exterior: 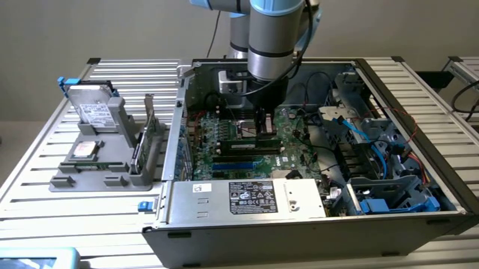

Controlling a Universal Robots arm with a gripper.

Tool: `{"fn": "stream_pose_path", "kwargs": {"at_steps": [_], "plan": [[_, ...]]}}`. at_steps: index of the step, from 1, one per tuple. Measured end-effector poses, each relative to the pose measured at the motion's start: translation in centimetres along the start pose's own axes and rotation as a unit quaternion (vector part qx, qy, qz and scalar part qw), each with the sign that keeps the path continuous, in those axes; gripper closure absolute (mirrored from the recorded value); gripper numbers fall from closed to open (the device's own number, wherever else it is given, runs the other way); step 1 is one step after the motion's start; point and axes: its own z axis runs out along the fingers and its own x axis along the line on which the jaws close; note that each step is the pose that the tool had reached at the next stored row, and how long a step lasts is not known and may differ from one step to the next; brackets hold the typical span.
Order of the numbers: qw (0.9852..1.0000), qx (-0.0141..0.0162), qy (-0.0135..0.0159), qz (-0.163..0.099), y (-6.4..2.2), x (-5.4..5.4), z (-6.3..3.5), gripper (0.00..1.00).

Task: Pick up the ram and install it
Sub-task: 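Insert the ram into the slot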

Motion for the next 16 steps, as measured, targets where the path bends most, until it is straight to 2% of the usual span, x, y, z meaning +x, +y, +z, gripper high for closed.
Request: {"fn": "stream_pose_path", "kwargs": {"at_steps": [5, 16], "plan": [[1.0000, 0.0008, 0.0002, 0.000, 0.04, 0.03, 0.02, 0.87], [1.0000, 0.0057, 0.0012, 0.000, 0.26, 0.02, 0.11, 0.87]]}}
